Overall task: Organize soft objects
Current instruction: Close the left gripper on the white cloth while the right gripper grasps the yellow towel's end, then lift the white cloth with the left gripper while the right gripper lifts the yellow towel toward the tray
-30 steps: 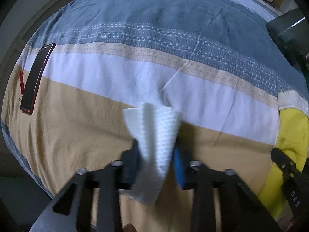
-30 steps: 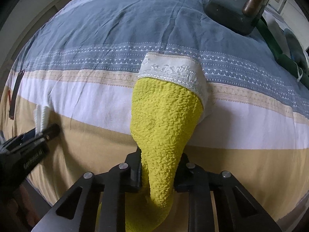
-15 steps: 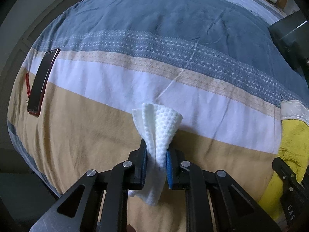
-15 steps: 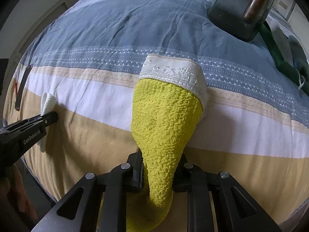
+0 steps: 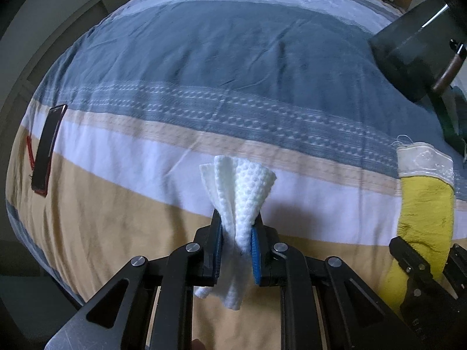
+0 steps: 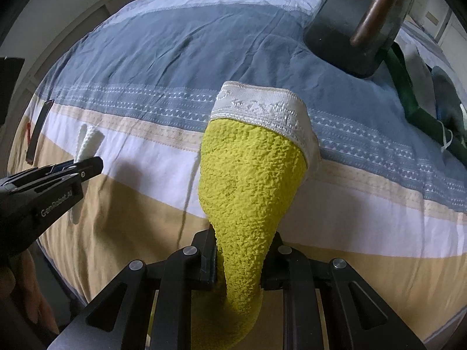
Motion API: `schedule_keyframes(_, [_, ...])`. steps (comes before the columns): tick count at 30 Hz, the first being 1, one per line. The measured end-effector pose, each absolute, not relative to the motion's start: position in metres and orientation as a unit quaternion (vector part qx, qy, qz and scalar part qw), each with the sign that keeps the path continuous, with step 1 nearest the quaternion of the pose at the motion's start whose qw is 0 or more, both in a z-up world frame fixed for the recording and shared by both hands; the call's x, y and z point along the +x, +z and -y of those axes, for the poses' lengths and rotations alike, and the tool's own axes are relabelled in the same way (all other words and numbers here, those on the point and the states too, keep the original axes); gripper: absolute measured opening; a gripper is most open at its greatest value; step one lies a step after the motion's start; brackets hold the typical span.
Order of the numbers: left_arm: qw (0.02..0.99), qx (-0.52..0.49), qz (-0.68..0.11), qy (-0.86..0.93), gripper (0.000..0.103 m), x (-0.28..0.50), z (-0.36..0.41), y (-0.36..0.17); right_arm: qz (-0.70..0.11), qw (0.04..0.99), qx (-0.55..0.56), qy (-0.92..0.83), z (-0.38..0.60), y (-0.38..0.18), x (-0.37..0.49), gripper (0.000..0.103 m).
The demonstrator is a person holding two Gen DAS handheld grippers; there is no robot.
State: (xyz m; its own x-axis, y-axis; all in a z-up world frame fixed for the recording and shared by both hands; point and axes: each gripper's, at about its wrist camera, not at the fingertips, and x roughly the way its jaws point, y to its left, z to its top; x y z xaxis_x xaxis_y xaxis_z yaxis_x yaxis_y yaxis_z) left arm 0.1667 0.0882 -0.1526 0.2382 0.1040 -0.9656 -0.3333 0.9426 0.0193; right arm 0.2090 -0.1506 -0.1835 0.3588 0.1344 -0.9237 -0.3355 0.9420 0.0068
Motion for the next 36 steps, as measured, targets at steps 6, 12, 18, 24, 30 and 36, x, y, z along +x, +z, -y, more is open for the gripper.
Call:
schedule_keyframes(6, [0.786,-0.093,-0.598,0.124,0.014,0.182,-0.067,-0.146,-0.545,0.822,-0.091,0.139,0.167,-0.176,0.21,0.019])
schedule_keyframes(12, [0.788,-0.088,-0.599,0.113,0.014,0.191,-0.038,-0.14,-0.543,0.824,-0.09,0.135,0.182,-0.17,0.206,0.019])
schedule_keyframes(18, [0.792,-0.08,-0.598,0.092,0.014,0.198,-0.01,-0.135,-0.539,0.828,-0.085,0.129,0.199,-0.164,0.203,0.019])
schedule_keyframes(24, [0.797,-0.071,-0.595,0.076,0.014,0.206,0.019,-0.127,-0.535,0.832,-0.081,0.123,0.217,-0.157,0.199,0.019])
schedule_keyframes(30, [0.798,-0.059,-0.596,0.062,0.014,0.211,0.037,-0.123,-0.534,0.834,-0.075,0.116,0.233,-0.153,0.191,0.019])
schedule_keyframes(36, [0.798,-0.046,-0.599,0.048,0.014,0.208,0.051,-0.117,-0.533,0.837,-0.07,0.105,0.252,-0.145,0.186,0.019])
